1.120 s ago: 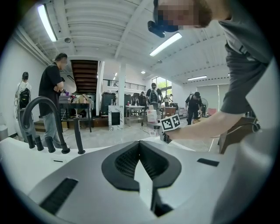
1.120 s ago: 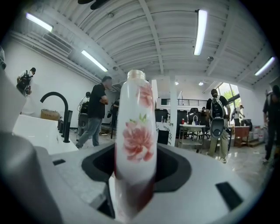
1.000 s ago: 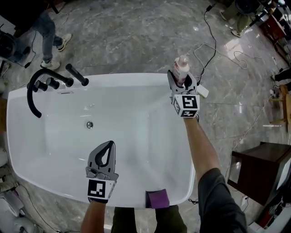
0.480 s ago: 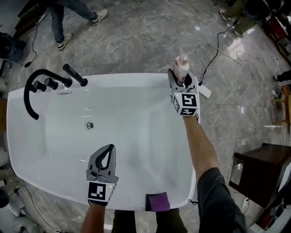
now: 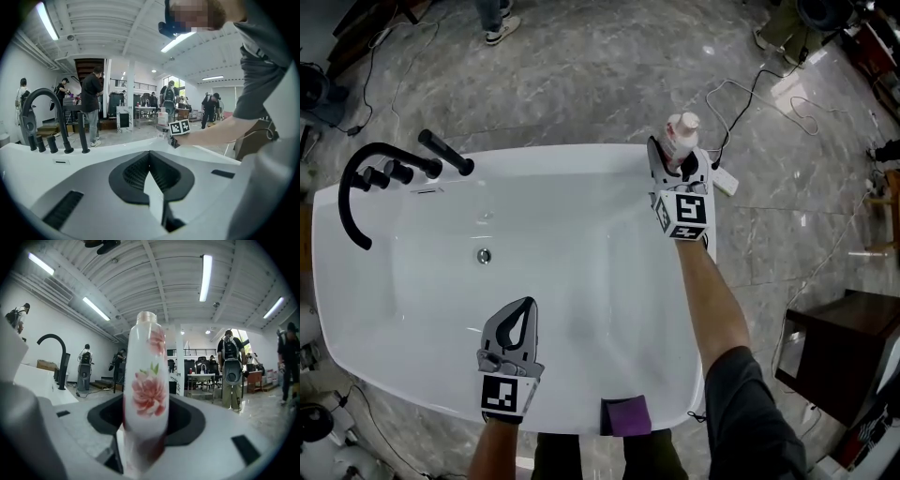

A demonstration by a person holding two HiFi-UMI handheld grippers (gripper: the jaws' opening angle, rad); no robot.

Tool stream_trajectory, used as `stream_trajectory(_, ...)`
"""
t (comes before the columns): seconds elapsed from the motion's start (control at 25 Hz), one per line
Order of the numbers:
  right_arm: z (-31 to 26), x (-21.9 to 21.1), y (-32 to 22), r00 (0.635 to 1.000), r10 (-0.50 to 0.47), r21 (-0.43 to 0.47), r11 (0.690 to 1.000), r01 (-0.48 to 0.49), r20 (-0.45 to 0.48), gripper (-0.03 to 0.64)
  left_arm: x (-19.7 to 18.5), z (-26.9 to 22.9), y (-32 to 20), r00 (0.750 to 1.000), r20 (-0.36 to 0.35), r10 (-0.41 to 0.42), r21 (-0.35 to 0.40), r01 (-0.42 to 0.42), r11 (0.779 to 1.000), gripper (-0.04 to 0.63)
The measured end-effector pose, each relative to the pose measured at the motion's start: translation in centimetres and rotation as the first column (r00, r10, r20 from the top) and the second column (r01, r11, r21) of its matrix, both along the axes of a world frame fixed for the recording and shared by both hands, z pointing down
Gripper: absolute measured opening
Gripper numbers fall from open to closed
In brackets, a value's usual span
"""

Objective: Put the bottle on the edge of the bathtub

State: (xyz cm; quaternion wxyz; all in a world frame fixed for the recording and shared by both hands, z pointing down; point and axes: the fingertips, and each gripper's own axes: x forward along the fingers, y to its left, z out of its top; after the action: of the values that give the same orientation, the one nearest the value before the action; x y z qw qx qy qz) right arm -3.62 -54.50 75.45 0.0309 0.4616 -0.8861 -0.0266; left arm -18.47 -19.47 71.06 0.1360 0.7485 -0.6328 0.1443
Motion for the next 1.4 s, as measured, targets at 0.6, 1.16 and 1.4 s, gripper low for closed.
stream_trajectory(0.6,0.0,0.4,0.0,0.999,0.044,-0.009,0.999,-0.044,-0.002,0.236,0.0,-0.5,0.2,1.000,0.001,-0.012,0.013,0.012,1.000,-0.002)
stream_trajectory(1.16,-0.5,0.4,0.2,1.000,0.005,-0.011,1.000,-0.005,-0.016,0.279,0.7,-1.2,-0.2,1.000,0.000,-0.005,0.017,0.005,1.000,-0.002)
stream_trajectory(1.4,-1.0,0.6,0.7,1.000,-0.008,-0.012,1.000,0.007,-0.022,0.298,0.6,-1.7,-0.4,1.000,0.009,-0.001,0.032,0.001,0.999,-0.002)
